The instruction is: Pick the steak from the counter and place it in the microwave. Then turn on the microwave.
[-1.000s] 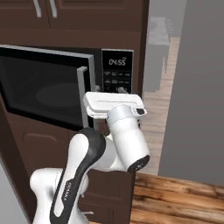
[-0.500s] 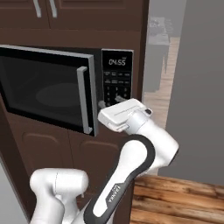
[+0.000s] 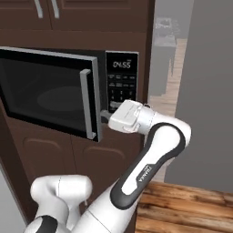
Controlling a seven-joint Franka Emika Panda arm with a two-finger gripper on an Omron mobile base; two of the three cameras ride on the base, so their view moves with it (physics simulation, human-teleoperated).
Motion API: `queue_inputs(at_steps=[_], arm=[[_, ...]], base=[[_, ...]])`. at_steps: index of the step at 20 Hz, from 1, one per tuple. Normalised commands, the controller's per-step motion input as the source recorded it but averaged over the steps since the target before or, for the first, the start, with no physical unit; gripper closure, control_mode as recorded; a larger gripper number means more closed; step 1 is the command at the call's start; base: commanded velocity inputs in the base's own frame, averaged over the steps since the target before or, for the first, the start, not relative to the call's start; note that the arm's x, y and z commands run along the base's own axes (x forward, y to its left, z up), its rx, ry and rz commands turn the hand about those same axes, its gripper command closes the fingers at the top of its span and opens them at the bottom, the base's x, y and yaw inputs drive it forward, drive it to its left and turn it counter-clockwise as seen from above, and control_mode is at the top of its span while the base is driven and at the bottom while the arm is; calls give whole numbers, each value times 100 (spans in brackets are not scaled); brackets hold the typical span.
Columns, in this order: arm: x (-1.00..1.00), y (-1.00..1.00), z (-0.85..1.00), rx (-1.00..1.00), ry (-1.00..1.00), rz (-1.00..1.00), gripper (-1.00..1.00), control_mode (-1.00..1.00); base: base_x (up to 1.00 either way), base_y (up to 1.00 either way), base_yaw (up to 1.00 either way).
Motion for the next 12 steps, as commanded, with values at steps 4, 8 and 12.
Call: queue_inputs(at_steps=[4, 8, 12], arm=[[0, 36, -2, -11, 0, 4, -100, -100], [0, 19, -6, -6, 0, 0, -100, -100], [9, 8, -10, -3, -1, 0, -100, -100]], base=[[0, 0, 0], [0, 0, 0], [0, 0, 0]])
